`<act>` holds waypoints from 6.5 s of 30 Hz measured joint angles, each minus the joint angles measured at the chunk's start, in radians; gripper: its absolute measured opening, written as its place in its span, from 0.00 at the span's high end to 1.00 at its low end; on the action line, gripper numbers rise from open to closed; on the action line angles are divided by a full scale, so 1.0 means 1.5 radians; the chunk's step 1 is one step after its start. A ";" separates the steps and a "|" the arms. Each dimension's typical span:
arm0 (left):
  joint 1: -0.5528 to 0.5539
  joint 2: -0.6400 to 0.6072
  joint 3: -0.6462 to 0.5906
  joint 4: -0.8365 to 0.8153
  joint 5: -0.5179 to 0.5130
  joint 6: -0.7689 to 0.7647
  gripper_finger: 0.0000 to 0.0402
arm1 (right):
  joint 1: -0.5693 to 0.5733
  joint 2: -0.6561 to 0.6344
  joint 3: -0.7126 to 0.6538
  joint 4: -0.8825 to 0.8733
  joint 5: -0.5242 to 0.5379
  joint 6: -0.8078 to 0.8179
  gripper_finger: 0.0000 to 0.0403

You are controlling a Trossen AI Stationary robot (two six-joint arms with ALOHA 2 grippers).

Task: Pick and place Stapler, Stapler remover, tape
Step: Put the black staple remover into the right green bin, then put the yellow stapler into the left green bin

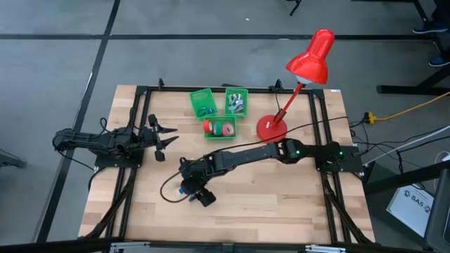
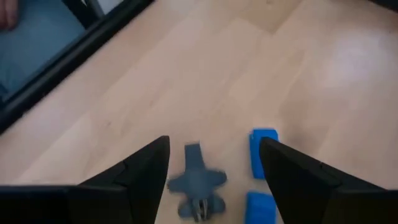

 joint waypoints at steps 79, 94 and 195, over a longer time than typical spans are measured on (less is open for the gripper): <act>0.000 0.000 0.000 0.002 0.000 0.000 0.68 | -0.082 -0.022 0.004 -0.126 -0.065 0.092 0.71; 0.000 0.000 0.000 0.002 0.000 0.000 0.68 | -0.141 -0.153 0.004 -0.224 -0.005 0.074 0.70; 0.000 0.000 0.000 0.002 0.000 0.000 0.68 | -0.211 -0.173 -0.003 -0.467 0.411 0.567 0.25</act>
